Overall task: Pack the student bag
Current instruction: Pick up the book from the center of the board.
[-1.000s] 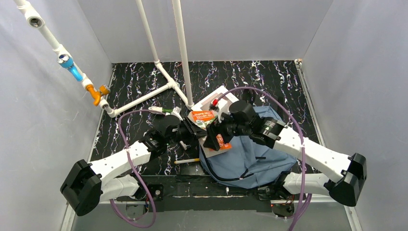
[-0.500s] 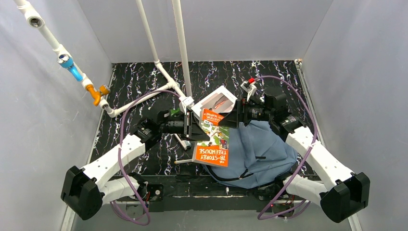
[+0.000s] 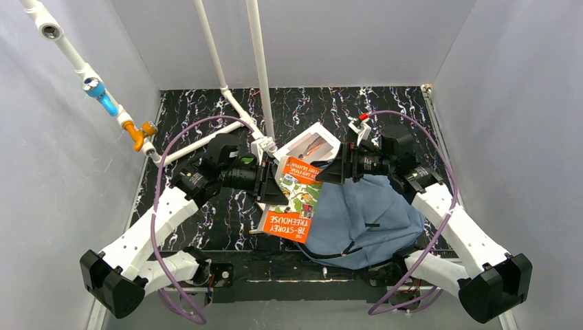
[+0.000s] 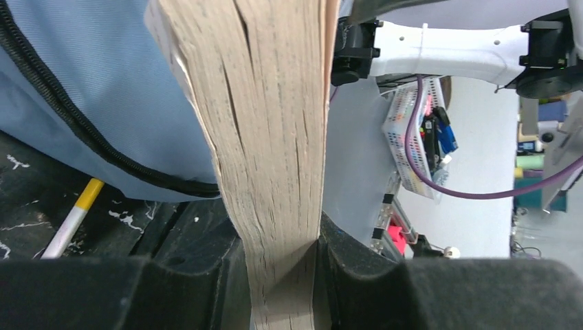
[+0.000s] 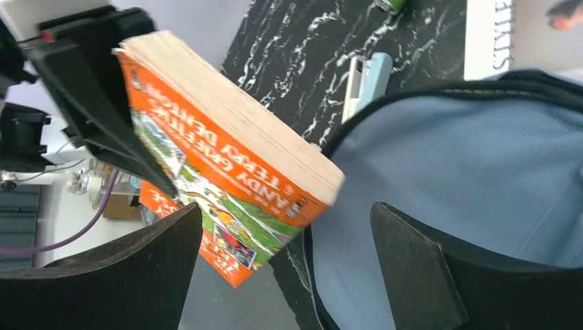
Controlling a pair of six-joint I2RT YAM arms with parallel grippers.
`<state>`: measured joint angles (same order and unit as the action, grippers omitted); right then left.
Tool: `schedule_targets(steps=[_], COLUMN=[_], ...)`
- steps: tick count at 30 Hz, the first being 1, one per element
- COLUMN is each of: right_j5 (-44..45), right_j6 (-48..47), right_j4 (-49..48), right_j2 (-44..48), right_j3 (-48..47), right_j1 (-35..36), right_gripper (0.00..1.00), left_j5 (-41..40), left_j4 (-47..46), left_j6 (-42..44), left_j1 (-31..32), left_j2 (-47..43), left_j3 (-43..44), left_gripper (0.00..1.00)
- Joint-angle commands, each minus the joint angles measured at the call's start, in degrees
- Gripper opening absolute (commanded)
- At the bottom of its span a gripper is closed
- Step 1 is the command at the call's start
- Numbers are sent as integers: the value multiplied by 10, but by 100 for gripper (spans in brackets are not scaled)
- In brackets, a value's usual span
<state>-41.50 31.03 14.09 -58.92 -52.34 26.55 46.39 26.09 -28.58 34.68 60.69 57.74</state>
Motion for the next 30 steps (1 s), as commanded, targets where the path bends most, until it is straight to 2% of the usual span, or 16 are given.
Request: schedule_targets(steps=[1,4,9,12,14,18,21,25,30], right_j5=[14,-63,-150,-187,-200,-214,-228,-252,-242], right_j6=[8,85,220,270,283,288,292,291,272], right_j4=[14,-93,-343,-434,-452,-458,-461,-474,-468], right_j2=[12,12,23,20,21,32,35,39,24], right_j3=[12,57,123,136,135,133,133,131,117], right_j1=[-4,-4,0,6,8,9,9,21,79], right_gripper=[98,98,98,98,94,69,60,58,57], left_j5=[-9,29,137,184,197,190,198,208,217], left_j4=[35,24,-62,-109,-118,-61,-52,-51,-54], left_j6=[40,29,-20,-48,-53,-10,-3,2,-14], left_j1=[1,1,1,1,1,1,2,1,2], left_j2=[-26,-28,-38,-41,-41,-38,-40,-47,-37], left_j3=[39,39,5,-8,-10,3,3,-4,2], left_gripper=[0,0,0,0,0,0,0,0,0])
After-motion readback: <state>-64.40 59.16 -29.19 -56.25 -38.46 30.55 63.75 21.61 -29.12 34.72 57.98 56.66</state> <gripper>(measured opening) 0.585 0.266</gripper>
